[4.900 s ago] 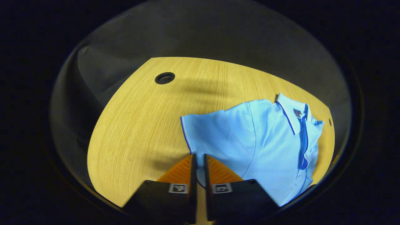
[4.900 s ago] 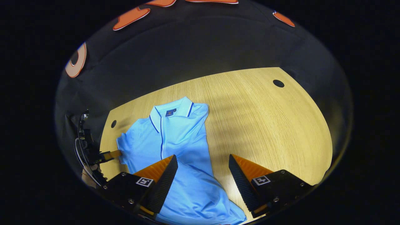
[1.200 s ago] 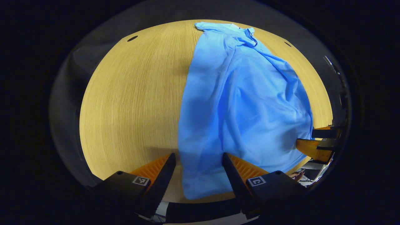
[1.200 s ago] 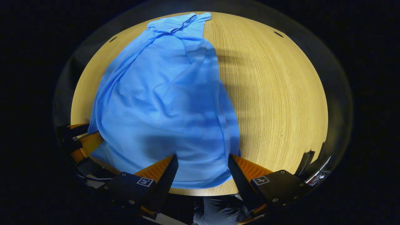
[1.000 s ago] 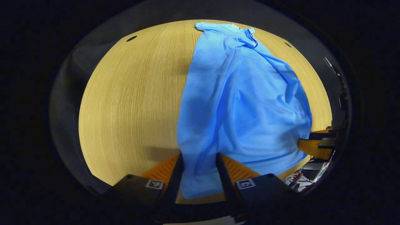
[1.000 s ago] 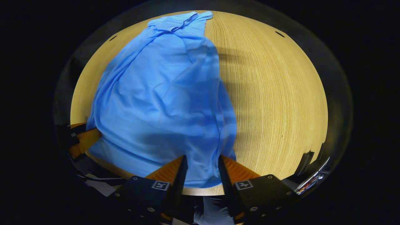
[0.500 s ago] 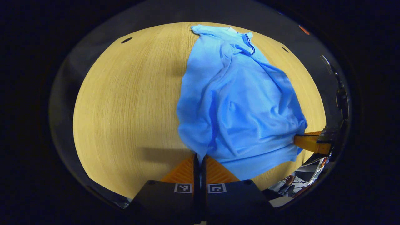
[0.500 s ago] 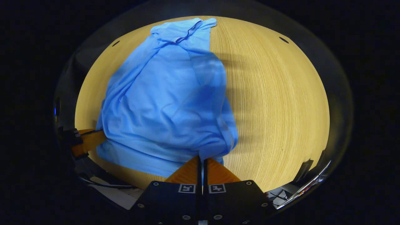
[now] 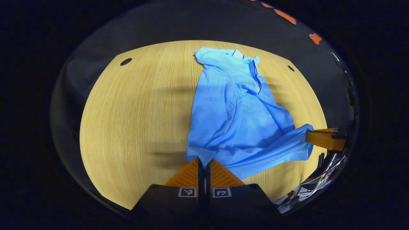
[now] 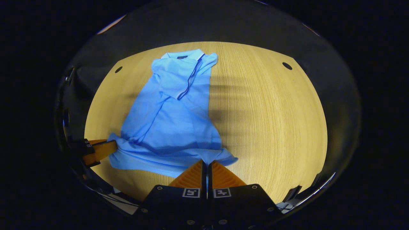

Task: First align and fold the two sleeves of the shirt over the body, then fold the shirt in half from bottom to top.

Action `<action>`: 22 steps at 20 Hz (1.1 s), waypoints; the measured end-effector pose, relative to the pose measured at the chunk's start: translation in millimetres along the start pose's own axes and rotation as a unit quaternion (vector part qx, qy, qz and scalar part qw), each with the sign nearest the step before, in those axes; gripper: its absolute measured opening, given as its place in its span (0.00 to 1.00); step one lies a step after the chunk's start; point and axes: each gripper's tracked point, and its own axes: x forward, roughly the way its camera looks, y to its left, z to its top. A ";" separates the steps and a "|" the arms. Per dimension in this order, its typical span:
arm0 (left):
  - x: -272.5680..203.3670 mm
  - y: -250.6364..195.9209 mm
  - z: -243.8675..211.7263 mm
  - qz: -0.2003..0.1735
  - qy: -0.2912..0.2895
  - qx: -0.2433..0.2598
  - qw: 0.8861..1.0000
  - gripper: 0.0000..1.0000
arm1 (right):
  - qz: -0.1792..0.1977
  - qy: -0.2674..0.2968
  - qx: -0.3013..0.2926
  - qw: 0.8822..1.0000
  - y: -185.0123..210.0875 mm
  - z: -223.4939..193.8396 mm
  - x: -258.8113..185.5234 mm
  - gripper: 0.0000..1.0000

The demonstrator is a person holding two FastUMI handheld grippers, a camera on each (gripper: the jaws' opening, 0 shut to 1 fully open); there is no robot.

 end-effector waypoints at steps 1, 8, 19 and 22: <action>2.3 -0.8 14.0 0.000 -0.007 -0.001 1.000 0.04 | -0.002 -0.007 -0.004 1.000 -1.3 13.4 2.0 0.01; 17.1 9.3 92.8 -0.002 -0.042 -0.024 0.999 0.04 | -0.002 -0.044 -0.001 0.999 -5.5 91.6 5.6 0.01; 53.9 27.2 192.3 0.015 -0.084 -0.040 0.996 0.04 | -0.011 -0.085 0.035 0.996 -29.7 210.7 41.3 0.01; 69.0 30.7 212.2 0.015 -0.080 -0.046 0.996 0.04 | -0.003 -0.078 0.050 0.996 -33.9 218.0 50.9 0.01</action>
